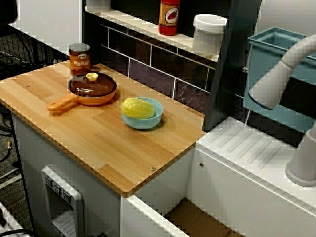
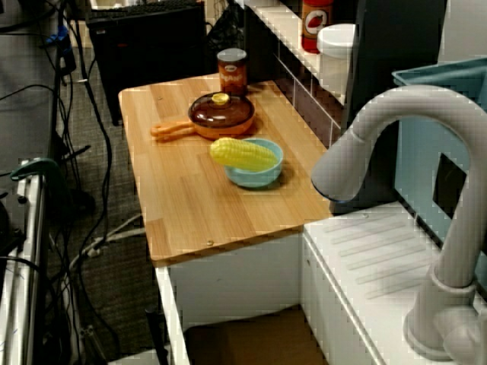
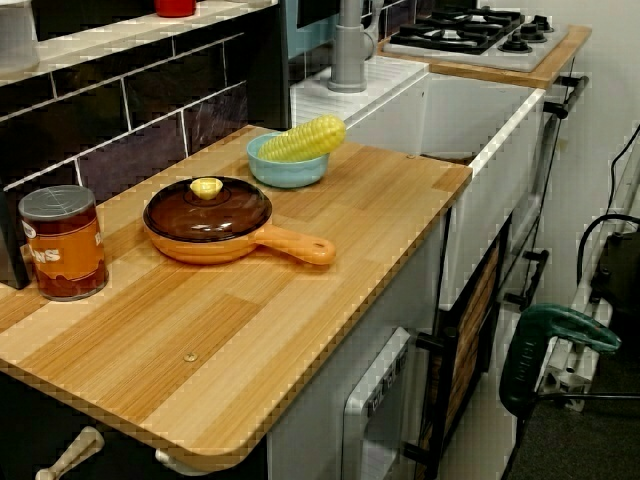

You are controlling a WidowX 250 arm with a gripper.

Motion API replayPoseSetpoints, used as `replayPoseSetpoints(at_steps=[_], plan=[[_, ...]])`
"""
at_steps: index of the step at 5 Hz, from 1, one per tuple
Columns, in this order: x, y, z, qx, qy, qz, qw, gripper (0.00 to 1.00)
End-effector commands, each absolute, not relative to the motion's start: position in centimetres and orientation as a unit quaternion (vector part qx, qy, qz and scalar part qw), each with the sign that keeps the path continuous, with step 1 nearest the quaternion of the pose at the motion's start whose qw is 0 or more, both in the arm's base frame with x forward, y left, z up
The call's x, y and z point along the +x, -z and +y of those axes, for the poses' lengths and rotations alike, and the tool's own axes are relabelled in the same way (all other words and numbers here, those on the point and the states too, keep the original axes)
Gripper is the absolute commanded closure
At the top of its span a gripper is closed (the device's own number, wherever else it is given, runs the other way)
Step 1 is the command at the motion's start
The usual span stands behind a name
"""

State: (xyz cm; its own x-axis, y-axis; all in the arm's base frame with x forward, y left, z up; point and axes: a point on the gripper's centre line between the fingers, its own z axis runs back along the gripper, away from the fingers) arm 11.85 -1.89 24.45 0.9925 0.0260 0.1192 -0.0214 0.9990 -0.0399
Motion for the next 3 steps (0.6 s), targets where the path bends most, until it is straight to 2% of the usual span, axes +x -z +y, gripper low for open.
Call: replayPoseSetpoints(at_steps=[1,2,3], plan=[[11.8,-24.4,-1.9,-0.019,-0.012,-0.06,0.998,1.0],[13.6,-23.3,-0.7,0.004,-0.012,-0.053,0.998,0.0],[15.4,-22.3,1.2,0.01,-0.028,-0.057,0.998,0.0]])
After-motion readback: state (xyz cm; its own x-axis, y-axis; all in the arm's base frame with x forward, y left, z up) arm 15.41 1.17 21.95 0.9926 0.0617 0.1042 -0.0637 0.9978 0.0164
